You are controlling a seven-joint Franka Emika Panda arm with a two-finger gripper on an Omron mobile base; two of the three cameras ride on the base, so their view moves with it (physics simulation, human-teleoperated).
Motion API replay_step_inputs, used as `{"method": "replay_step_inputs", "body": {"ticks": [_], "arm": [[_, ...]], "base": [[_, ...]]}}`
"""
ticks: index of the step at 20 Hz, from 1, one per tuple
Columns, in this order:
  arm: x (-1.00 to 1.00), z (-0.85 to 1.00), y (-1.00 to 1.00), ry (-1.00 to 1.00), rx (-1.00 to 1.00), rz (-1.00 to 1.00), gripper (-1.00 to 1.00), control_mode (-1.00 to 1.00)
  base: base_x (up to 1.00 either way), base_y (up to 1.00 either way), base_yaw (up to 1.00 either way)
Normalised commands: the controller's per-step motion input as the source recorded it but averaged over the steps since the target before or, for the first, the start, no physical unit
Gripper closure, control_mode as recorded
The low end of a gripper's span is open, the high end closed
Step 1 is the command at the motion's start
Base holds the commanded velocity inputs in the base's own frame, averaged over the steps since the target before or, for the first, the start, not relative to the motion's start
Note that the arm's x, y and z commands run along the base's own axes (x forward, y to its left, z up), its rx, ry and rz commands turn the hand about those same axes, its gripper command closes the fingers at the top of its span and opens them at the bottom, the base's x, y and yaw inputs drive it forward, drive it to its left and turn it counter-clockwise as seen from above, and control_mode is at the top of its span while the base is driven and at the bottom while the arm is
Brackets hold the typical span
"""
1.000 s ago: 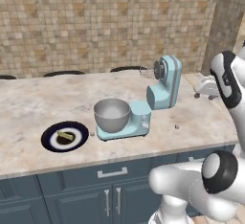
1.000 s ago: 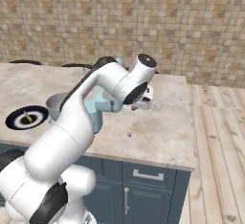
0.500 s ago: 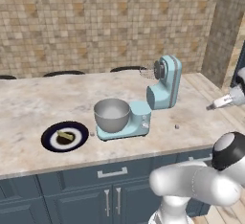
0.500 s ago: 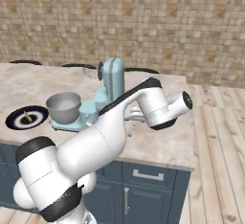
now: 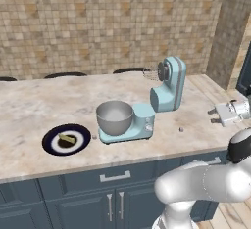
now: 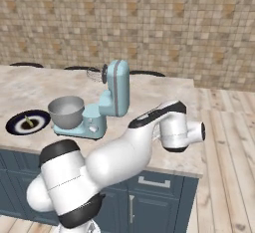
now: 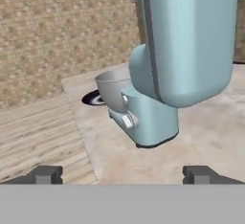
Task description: Add butter and sugar cubes to the stand mixer bowl and then turn on the stand mixer to begin making frosting.
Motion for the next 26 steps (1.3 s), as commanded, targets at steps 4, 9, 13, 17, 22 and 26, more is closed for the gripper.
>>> {"method": "replay_step_inputs", "body": {"ticks": [4,9,13,17,22,26], "arm": [[0.32,-0.25,0.27,-0.32,0.0,0.21,-1.0,-1.0],[0.43,-0.33,0.08,-0.12,0.0,0.17,-1.0,-1.0],[0.44,-0.4,0.17,0.0,0.0,0.12,-1.0,-1.0],[0.45,-0.35,0.24,0.0,0.0,0.04,-1.0,-1.0],[0.28,-0.38,0.07,0.0,0.0,0.0,-1.0,-1.0],[0.16,-0.36,0.01,0.0,0.0,0.0,-1.0,-1.0]], "base": [[0.0,0.0,0.0],[0.0,0.0,0.0],[0.0,0.0,0.0],[0.0,0.0,0.0],[0.0,0.0,0.0],[0.0,0.0,0.0]]}}
